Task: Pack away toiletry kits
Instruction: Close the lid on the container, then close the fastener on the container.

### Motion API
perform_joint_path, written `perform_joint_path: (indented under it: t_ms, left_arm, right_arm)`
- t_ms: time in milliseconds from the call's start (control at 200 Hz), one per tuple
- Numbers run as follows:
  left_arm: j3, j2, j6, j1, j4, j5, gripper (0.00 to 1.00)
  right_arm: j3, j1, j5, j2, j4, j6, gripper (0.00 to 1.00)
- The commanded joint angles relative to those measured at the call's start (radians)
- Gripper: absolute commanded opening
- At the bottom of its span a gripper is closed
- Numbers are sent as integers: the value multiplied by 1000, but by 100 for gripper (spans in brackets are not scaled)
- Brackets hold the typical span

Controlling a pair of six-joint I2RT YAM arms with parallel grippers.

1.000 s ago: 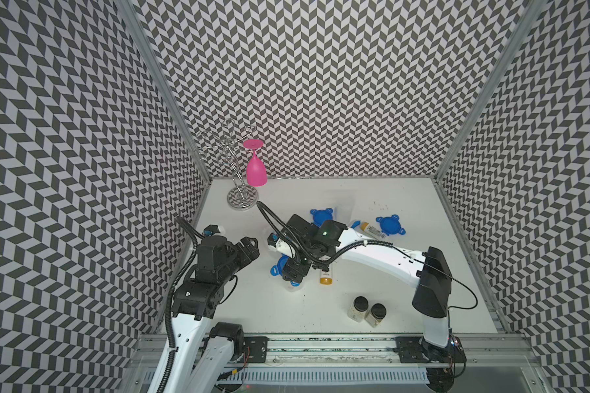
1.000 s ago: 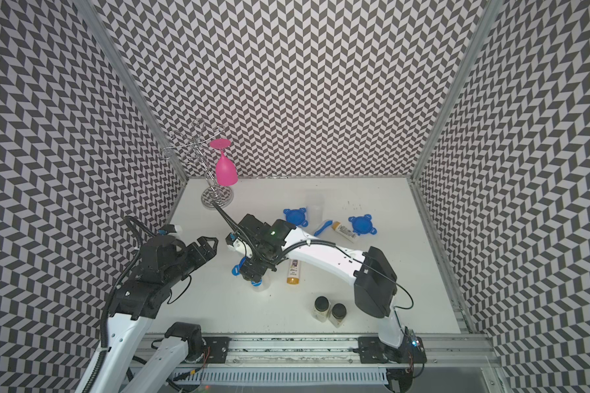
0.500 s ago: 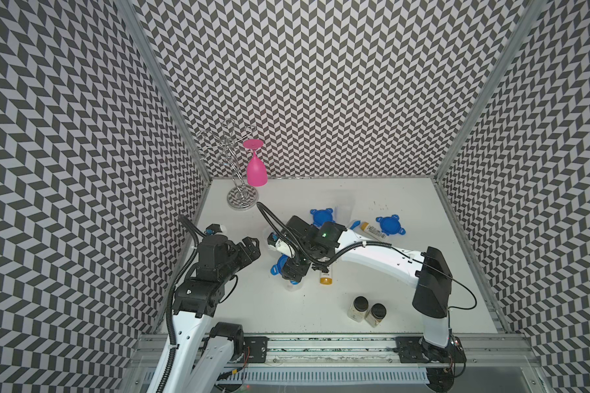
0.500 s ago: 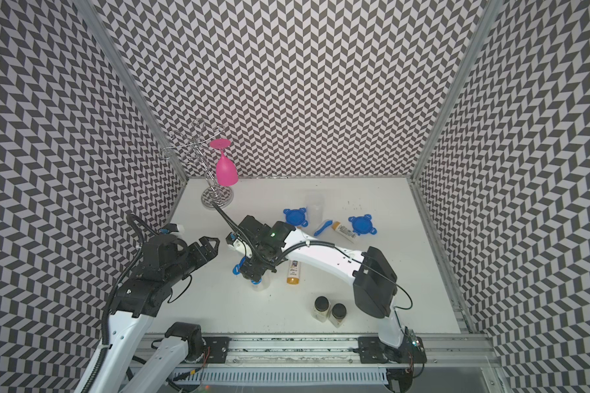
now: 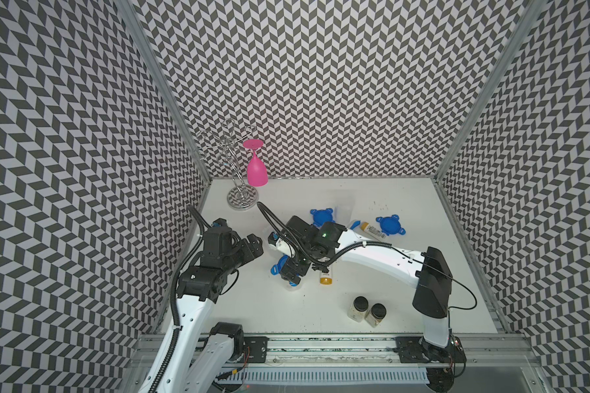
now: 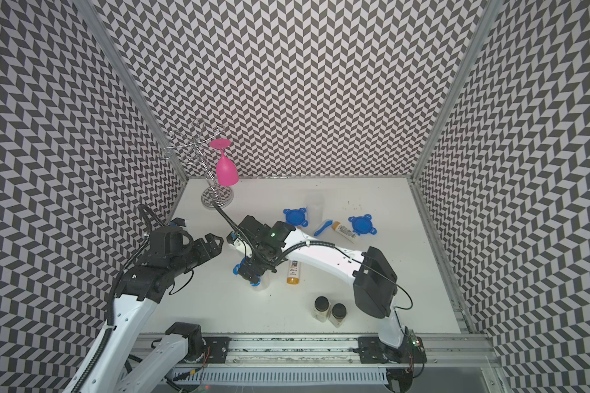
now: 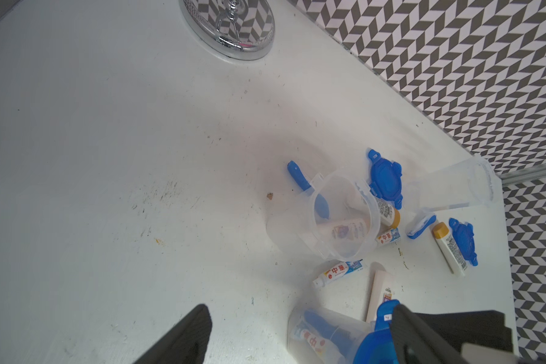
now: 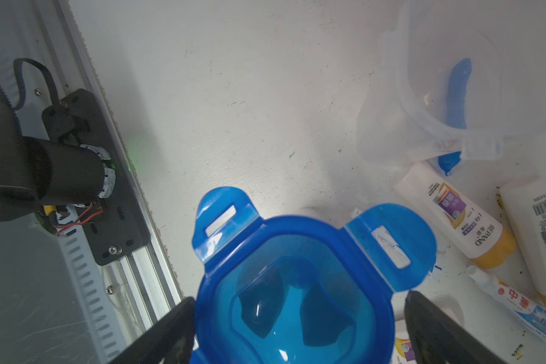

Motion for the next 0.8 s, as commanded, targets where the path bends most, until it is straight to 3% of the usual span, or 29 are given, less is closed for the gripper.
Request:
perform_joint_path:
  t_ms: [0,180,386,501,596,796]
  left_arm:
    - [46,8,49,-3,-39,9,92]
    - [81,32,79,-18,-113,-31,94]
    - [166,79,132,-85,-252,-85,95]
    - [189,108,120,-174,-288,-73,94]
    - [201,130,91,-260,-295,-88,90]
    - [216,181,12,-428,-285,-132,71]
  right_arm:
    - [-6,4,1,-57,23,14,100]
    - [34,-4,40,-74,-23,55,100]
    - [58,-49,-39,-121,-95,144,98]
    - [-7,-82,-74,-153,-90,198,89]
    - [-51,-101,-49,-154,-102,211,74]
    - [-61,-110,-59,-152,-90,237,56]
